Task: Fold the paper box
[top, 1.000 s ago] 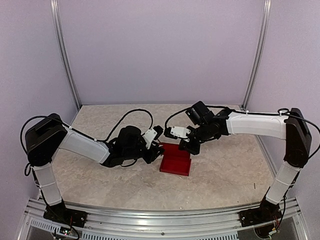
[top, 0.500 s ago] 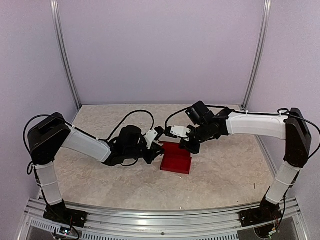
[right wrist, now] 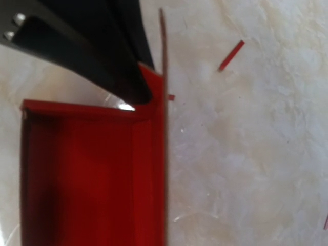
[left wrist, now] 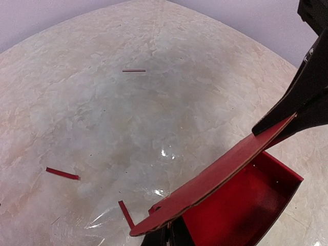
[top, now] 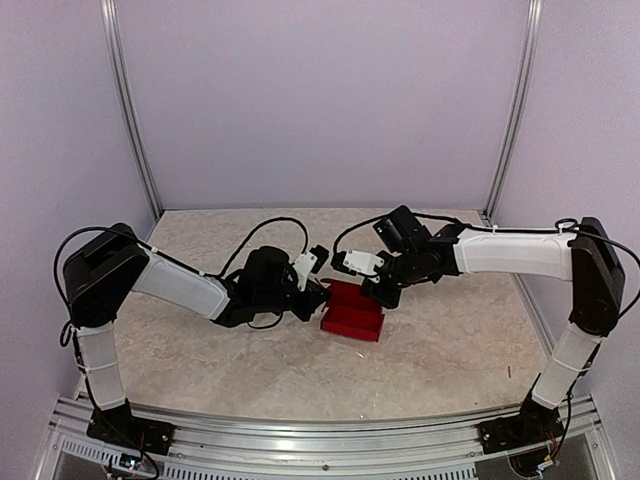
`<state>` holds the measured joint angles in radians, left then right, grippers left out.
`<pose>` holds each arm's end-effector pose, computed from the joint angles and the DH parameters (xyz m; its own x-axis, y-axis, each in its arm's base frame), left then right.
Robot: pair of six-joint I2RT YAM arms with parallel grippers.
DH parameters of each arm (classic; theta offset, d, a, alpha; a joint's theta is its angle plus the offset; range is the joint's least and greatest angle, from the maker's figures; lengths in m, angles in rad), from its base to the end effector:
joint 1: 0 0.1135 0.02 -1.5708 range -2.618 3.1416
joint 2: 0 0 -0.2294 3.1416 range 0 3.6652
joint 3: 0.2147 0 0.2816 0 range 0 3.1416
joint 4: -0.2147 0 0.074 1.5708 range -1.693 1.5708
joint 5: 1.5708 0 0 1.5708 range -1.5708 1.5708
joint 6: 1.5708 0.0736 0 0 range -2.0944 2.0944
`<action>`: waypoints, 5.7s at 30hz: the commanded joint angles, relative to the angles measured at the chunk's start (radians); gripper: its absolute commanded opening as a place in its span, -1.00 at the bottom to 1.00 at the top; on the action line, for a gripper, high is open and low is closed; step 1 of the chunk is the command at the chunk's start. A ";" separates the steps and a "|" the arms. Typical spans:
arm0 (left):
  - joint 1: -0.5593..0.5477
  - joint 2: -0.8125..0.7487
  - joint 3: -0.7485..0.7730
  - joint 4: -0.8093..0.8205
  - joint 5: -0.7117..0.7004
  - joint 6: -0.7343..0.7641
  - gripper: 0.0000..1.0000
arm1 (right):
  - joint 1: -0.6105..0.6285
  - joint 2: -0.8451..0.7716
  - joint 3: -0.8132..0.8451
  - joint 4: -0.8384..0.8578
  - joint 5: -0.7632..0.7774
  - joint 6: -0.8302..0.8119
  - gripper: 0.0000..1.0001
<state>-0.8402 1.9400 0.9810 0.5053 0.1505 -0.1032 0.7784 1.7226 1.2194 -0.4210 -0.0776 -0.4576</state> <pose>0.2866 -0.3364 0.0723 -0.3760 0.2671 -0.8873 0.7918 0.5900 -0.1580 0.2904 0.2944 0.1425 -0.1859 -0.8019 -0.5678 -0.9089 0.3599 -0.2107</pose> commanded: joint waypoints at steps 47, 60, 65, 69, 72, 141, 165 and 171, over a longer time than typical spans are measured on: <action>-0.206 0.049 0.194 -0.139 -0.109 -0.346 -1.00 | 0.136 -0.212 -0.276 0.269 0.235 0.096 -1.00; -0.222 0.085 0.216 -0.176 -0.096 -0.437 -1.00 | 0.137 -0.231 -0.290 0.317 0.279 0.109 -1.00; -0.246 0.089 0.196 -0.161 -0.126 -0.459 -1.00 | 0.155 -0.235 -0.318 0.354 0.308 0.105 -1.00; -0.269 0.097 0.194 -0.151 -0.146 -0.477 -1.00 | 0.180 -0.233 -0.330 0.365 0.315 0.091 -1.00; -0.292 0.102 0.185 -0.164 -0.203 -0.481 -1.00 | 0.212 -0.235 -0.338 0.356 0.333 0.070 -1.00; 0.109 -0.221 0.002 -0.195 0.188 0.173 0.18 | -0.008 -0.100 -0.112 0.101 0.025 0.195 -1.00; 0.126 0.208 0.427 -0.358 0.419 0.367 -0.03 | -0.133 -0.069 -0.132 0.091 -0.150 0.247 -1.00; 0.110 0.236 0.469 -0.394 0.384 0.364 -0.53 | -0.136 -0.076 -0.131 0.086 -0.115 0.246 -1.00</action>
<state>-0.7132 2.1548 1.4193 0.1555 0.5690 0.2497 0.6556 1.6386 1.0981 -0.3317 -0.2005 -0.2195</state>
